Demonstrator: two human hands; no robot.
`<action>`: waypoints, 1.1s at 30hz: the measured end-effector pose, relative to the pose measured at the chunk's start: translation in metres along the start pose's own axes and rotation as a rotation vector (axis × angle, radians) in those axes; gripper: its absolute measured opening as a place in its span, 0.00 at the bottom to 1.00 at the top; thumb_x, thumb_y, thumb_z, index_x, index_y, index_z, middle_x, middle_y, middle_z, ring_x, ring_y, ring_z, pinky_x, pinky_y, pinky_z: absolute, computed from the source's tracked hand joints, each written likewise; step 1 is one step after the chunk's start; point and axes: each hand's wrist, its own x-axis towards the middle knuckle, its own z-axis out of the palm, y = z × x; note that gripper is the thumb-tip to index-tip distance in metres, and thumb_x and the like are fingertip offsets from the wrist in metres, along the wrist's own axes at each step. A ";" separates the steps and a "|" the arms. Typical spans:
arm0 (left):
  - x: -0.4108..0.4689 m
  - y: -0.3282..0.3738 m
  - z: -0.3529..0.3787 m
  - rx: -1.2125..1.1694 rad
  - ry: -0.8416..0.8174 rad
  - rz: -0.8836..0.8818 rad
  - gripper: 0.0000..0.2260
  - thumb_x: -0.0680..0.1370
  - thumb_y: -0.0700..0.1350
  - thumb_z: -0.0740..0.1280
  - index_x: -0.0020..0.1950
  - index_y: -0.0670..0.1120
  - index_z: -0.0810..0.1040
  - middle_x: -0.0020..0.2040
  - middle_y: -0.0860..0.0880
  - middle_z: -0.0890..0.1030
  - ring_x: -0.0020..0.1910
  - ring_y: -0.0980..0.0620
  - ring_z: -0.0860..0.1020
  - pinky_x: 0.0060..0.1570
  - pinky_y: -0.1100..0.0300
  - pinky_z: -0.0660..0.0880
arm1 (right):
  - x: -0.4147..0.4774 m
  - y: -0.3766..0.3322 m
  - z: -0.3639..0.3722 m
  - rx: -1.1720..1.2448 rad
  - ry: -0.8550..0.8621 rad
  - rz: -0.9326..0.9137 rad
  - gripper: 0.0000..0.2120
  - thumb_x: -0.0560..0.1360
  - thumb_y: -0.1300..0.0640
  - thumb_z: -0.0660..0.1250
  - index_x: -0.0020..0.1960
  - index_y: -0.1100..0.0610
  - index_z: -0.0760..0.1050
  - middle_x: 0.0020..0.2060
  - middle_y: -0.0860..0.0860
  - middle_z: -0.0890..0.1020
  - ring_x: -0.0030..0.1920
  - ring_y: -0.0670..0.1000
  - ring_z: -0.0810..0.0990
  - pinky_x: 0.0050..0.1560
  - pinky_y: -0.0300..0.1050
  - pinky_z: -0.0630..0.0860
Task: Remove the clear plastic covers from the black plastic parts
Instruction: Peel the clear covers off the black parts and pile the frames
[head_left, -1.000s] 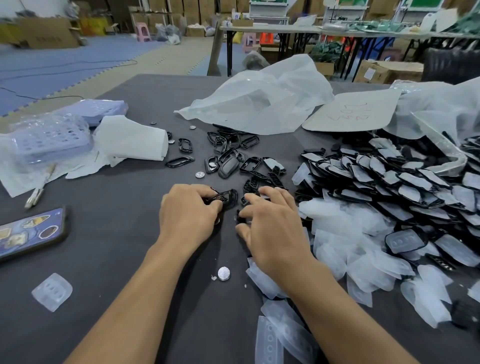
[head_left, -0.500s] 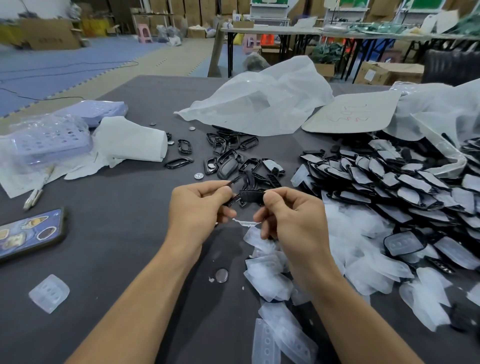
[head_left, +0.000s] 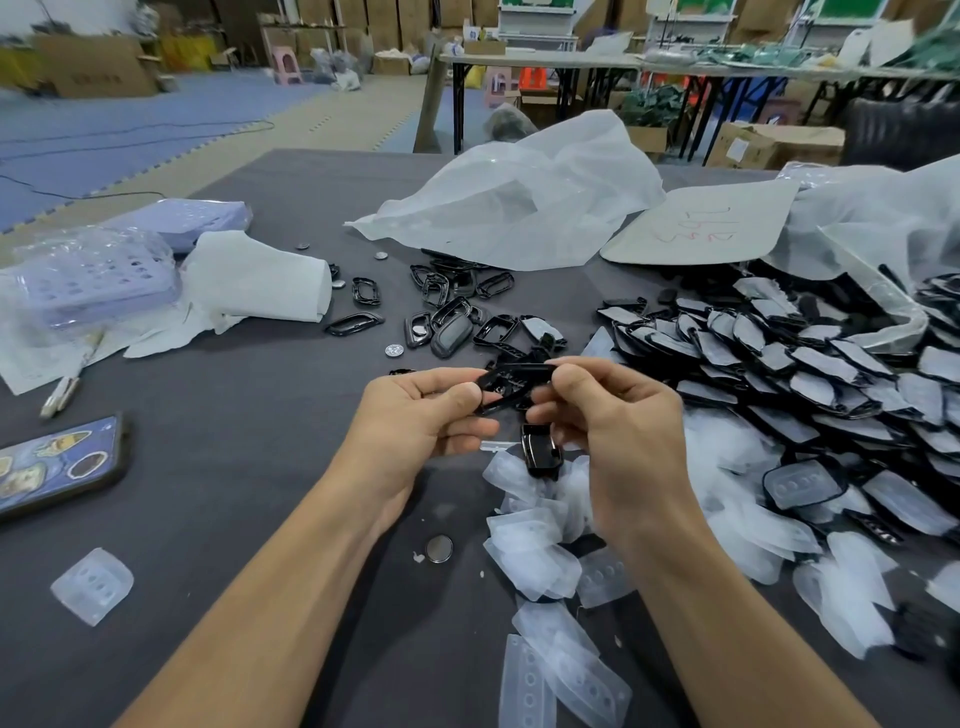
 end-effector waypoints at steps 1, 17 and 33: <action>0.000 0.000 0.000 -0.001 0.002 -0.002 0.06 0.80 0.35 0.69 0.53 0.43 0.84 0.43 0.47 0.89 0.32 0.56 0.85 0.30 0.66 0.78 | 0.002 -0.002 -0.002 0.032 0.005 -0.009 0.11 0.78 0.64 0.71 0.38 0.55 0.84 0.35 0.57 0.86 0.31 0.50 0.84 0.28 0.37 0.75; -0.002 0.001 -0.001 0.019 -0.038 -0.037 0.12 0.79 0.28 0.66 0.56 0.41 0.84 0.43 0.45 0.88 0.37 0.53 0.87 0.37 0.64 0.82 | 0.009 0.000 -0.014 -0.151 0.023 -0.212 0.11 0.71 0.71 0.72 0.39 0.57 0.86 0.30 0.54 0.83 0.30 0.50 0.79 0.33 0.39 0.76; -0.007 0.004 -0.004 0.061 -0.224 0.050 0.20 0.67 0.29 0.70 0.54 0.45 0.88 0.51 0.42 0.88 0.39 0.53 0.86 0.42 0.65 0.80 | -0.003 0.011 0.002 -0.530 0.186 -0.362 0.09 0.71 0.59 0.78 0.38 0.46 0.85 0.31 0.37 0.84 0.33 0.40 0.83 0.35 0.29 0.75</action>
